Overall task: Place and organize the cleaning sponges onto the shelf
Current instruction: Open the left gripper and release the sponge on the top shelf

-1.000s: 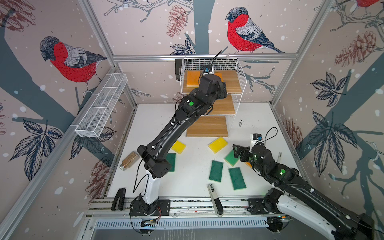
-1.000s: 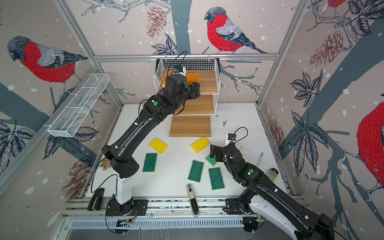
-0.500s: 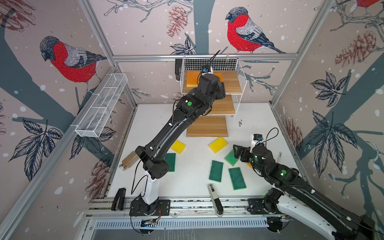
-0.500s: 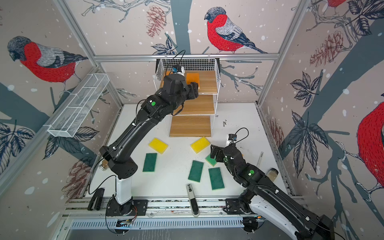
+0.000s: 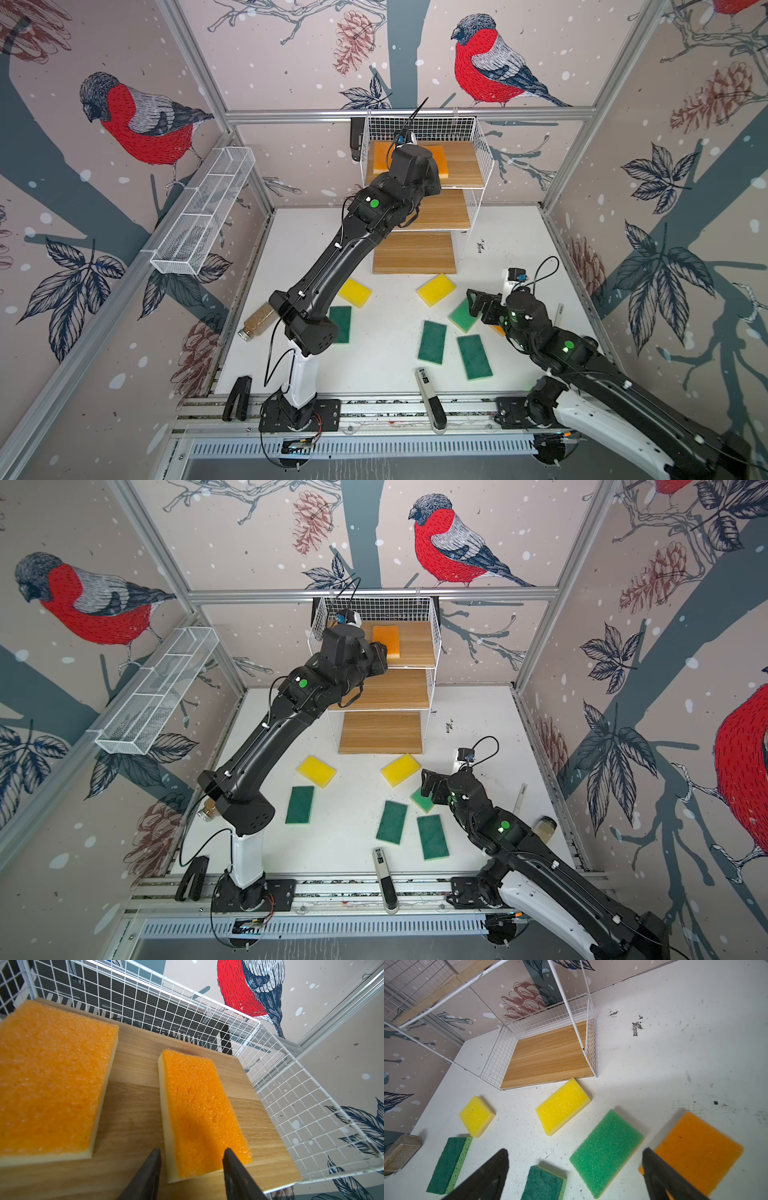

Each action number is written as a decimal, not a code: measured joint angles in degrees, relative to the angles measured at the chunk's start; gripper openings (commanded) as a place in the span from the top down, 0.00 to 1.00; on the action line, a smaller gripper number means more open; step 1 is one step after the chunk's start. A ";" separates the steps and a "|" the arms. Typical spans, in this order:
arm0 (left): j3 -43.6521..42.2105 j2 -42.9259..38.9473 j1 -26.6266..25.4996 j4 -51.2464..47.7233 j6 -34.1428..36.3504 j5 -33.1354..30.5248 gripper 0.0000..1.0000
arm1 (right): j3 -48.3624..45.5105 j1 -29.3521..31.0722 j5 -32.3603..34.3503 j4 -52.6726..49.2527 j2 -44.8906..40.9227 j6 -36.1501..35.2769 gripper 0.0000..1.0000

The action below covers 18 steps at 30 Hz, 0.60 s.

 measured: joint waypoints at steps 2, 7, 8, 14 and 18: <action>0.13 0.15 0.04 0.11 -0.20 0.07 0.57 | 0.00 0.00 0.00 0.00 -0.09 0.07 0.00; 0.24 0.50 0.79 0.42 -0.59 1.20 0.72 | -0.02 0.00 0.00 0.00 -0.42 0.17 0.01; 0.24 0.52 0.81 0.42 -0.63 1.29 0.74 | -0.02 0.00 0.00 0.00 -0.46 0.17 0.01; 0.26 0.52 0.96 0.46 -1.46 1.27 0.82 | -0.02 0.00 0.00 -0.04 -0.83 0.20 0.01; 0.20 0.39 0.98 0.74 -1.49 0.72 0.84 | -0.02 0.00 0.00 -0.39 -1.25 0.22 0.01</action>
